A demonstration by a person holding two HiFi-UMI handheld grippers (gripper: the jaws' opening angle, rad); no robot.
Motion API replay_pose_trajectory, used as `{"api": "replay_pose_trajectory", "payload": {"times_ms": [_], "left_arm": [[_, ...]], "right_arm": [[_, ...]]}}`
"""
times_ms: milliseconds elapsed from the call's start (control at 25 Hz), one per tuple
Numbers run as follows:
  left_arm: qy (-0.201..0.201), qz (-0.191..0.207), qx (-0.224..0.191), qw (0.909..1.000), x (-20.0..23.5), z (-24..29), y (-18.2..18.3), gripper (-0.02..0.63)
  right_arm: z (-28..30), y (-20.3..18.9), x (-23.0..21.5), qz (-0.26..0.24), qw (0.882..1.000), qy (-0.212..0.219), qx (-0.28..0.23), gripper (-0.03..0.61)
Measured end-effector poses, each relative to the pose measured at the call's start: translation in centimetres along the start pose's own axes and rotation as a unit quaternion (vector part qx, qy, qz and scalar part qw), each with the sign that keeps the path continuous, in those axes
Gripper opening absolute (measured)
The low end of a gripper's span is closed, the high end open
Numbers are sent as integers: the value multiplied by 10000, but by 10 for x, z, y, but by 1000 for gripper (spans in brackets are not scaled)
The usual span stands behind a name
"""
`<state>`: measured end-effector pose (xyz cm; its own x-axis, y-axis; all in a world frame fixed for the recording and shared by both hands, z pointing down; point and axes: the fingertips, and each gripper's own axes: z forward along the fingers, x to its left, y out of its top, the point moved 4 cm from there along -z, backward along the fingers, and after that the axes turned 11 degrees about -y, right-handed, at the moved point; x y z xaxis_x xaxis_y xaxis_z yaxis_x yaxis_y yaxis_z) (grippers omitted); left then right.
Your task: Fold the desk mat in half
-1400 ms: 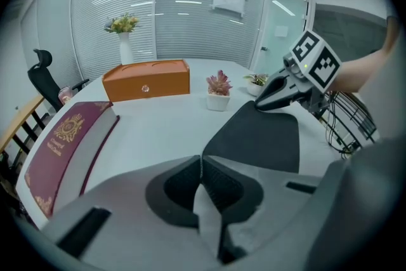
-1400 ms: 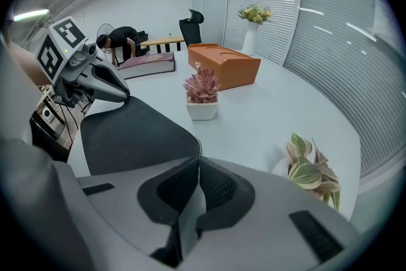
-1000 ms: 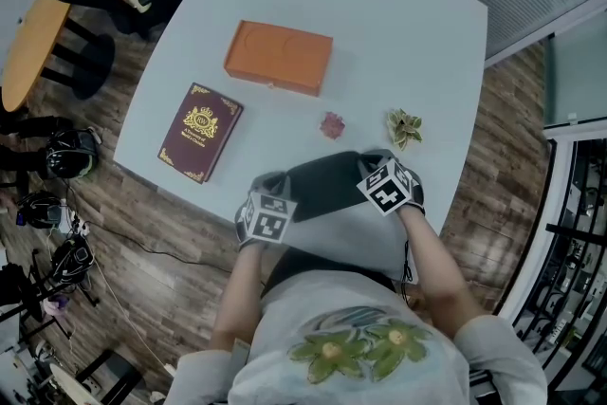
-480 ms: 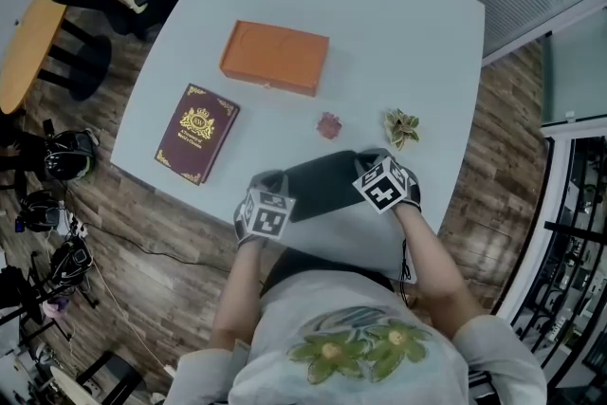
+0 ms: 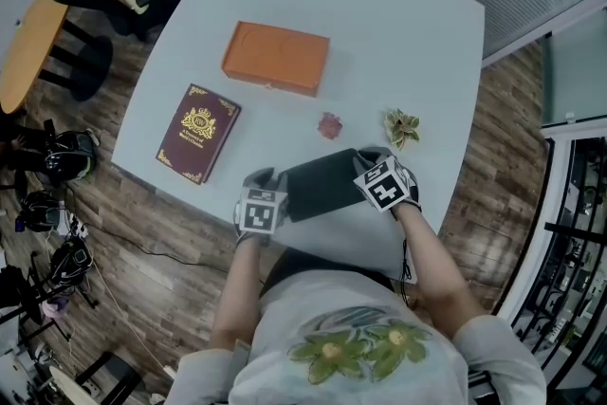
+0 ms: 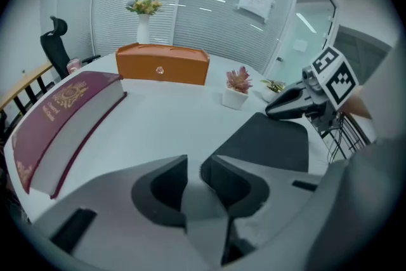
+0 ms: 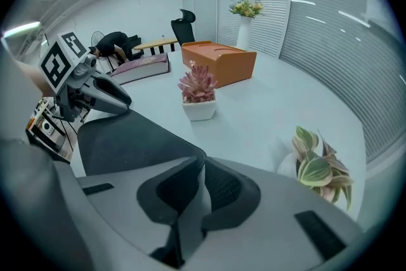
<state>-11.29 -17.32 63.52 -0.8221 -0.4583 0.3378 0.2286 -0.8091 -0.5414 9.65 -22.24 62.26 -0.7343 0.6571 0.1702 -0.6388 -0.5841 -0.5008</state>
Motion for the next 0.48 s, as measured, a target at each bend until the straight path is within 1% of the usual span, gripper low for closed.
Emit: {"api": "replay_pose_trajectory", "payload": {"times_ms": [120,320,480], "left_arm": [[-25,-188,-127,9997,2,-4,2,104],[44,-204,-281,9994,1,-12,8,104],[87,-217,-503,9985,-3,-22,17,104]], "right_arm": [[-3,6,0,87,9999,25,-113,26],[-15,16,2,223,9992,26,-316,26],[-23,24,1,262,9980,-15,-577,26]]}}
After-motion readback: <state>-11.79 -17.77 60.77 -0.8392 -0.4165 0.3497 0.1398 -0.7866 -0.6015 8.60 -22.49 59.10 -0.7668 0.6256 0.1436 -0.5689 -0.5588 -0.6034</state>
